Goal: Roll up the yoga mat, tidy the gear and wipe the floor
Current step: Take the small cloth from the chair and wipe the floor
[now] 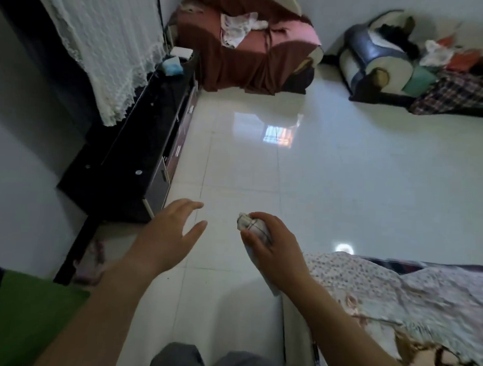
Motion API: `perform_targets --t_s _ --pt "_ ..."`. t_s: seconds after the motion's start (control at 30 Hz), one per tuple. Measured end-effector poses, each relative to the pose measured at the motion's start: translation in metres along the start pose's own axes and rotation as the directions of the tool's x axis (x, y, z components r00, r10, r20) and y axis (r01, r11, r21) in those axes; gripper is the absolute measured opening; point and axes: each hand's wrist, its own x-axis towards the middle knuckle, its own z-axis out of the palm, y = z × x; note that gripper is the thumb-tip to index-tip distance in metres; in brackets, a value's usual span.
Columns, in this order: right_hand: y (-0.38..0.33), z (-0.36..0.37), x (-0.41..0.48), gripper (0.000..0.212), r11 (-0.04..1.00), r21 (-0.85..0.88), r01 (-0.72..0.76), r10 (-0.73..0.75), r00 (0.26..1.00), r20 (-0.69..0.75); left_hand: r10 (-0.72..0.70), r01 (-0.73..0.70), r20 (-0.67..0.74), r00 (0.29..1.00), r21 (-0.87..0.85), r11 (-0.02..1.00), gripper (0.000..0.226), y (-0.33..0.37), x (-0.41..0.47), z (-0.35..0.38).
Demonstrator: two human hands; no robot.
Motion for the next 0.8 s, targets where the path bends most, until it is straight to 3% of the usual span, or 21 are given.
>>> perform_targets --t_s 0.2,0.53,0.8 --pt "0.014 0.009 0.050 0.048 0.999 0.030 -0.020 0.020 1.000 -0.013 0.065 -0.068 0.083 0.994 0.034 0.997 0.043 -0.005 0.065 0.004" --pt "0.002 0.034 0.227 0.023 0.993 0.078 -0.083 0.090 0.993 -0.082 0.121 -0.133 0.152 0.981 0.072 0.989 0.041 -0.054 0.247 -0.041" --pt "0.005 0.035 0.343 0.025 0.986 0.084 -0.147 0.160 0.972 -0.171 0.205 -0.246 0.253 0.945 0.143 0.959 0.045 -0.058 0.390 -0.058"
